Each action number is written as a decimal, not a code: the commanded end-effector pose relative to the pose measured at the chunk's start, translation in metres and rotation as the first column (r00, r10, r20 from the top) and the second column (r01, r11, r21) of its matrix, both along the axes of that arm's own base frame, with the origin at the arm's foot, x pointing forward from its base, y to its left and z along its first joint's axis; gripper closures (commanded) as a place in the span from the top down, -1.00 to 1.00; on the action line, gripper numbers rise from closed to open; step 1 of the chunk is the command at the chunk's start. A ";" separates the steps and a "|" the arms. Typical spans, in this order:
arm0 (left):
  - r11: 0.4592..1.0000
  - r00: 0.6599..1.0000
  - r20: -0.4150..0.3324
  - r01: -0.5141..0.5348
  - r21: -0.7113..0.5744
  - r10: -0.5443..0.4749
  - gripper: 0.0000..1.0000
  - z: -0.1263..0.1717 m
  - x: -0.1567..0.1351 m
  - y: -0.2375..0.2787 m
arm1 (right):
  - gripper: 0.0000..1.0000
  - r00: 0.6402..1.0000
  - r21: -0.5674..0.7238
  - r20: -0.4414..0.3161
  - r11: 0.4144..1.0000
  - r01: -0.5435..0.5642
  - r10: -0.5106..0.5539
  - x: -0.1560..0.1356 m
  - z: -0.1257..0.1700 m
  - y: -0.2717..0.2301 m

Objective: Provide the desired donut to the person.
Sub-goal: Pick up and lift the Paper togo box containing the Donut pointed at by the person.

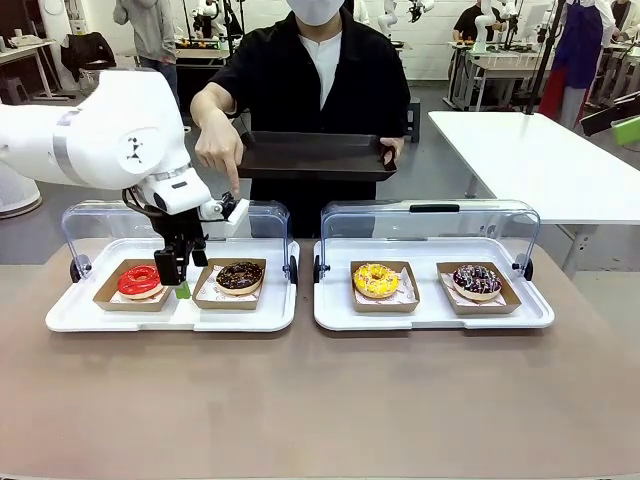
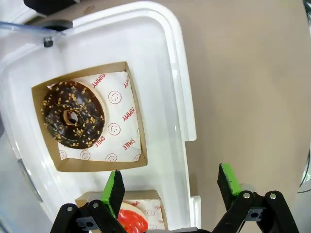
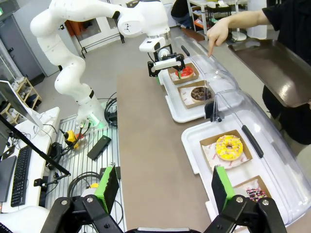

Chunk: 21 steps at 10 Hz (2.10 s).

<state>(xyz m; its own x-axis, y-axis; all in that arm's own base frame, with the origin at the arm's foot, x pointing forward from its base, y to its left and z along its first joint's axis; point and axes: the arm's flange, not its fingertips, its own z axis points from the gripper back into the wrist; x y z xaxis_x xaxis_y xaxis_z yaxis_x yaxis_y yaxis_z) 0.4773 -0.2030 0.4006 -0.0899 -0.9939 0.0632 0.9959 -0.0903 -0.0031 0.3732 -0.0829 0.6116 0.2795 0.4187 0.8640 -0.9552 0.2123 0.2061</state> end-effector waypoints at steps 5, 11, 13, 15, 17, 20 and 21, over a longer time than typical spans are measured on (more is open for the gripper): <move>0.997 0.998 0.001 -0.067 0.041 0.067 1.00 -0.051 0.024 -0.010 | 1.00 1.000 0.006 0.007 1.000 -0.010 0.010 0.000 0.000 0.001; 0.993 0.996 0.007 -0.089 0.079 0.089 1.00 -0.061 0.029 -0.012 | 1.00 1.000 0.006 0.007 1.000 -0.010 0.010 0.000 0.000 0.001; 0.991 0.995 0.014 -0.100 0.084 0.099 1.00 -0.067 0.032 -0.010 | 1.00 1.000 0.006 0.007 1.000 -0.010 0.010 0.000 0.000 0.001; 0.991 0.994 0.032 -0.109 0.077 0.107 1.00 -0.070 0.036 -0.009 | 1.00 1.000 0.006 0.007 1.000 -0.010 0.010 0.000 0.000 0.001; 0.991 0.993 0.040 -0.114 0.068 0.111 1.00 -0.073 0.039 -0.007 | 1.00 1.000 0.006 0.007 1.000 -0.010 0.010 0.000 0.000 0.001; 0.994 0.994 0.050 -0.101 0.050 0.099 -0.40 -0.073 0.039 -0.006 | 1.00 1.000 0.006 0.007 1.000 -0.010 0.010 0.000 0.000 0.001; 0.994 0.994 0.049 -0.100 0.048 0.097 -1.00 -0.073 0.039 -0.006 | 1.00 1.000 0.006 0.007 1.000 -0.010 0.010 0.000 0.000 0.001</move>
